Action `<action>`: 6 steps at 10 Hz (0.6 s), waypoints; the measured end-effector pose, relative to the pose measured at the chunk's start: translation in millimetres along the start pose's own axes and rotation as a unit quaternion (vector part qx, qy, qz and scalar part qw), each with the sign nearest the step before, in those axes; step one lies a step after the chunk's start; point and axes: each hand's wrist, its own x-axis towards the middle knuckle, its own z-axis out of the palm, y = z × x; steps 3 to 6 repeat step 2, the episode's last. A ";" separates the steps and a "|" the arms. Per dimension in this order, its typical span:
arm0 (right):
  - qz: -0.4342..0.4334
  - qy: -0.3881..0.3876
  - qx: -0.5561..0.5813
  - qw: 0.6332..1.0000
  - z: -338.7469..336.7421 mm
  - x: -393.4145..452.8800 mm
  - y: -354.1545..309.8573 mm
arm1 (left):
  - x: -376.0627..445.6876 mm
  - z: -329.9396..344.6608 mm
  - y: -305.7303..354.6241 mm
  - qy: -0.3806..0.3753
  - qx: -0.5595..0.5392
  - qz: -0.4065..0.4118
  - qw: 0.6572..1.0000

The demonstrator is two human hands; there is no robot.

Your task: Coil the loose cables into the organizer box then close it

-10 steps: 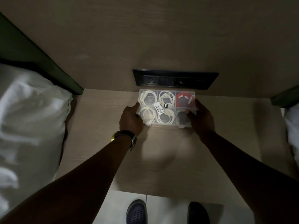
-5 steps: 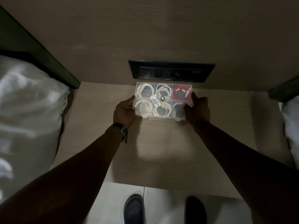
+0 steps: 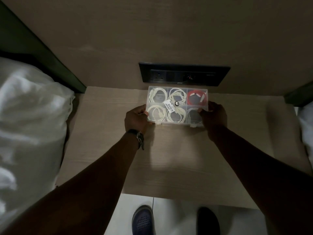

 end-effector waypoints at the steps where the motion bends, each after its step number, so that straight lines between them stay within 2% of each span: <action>1: -0.005 -0.018 -0.012 1.000 0.6 2.8 1.5 | 0.0 0.7 1.8 -0.001 0.038 0.019 0.999; 2: -0.021 -0.050 -0.049 0.997 -5.8 0.0 -4.4 | -10.7 0.9 9.9 0.003 0.137 0.049 0.989; 6: -0.021 -0.050 -0.049 0.997 -5.8 0.0 -4.4 | -10.7 0.9 9.9 0.003 0.137 0.049 0.989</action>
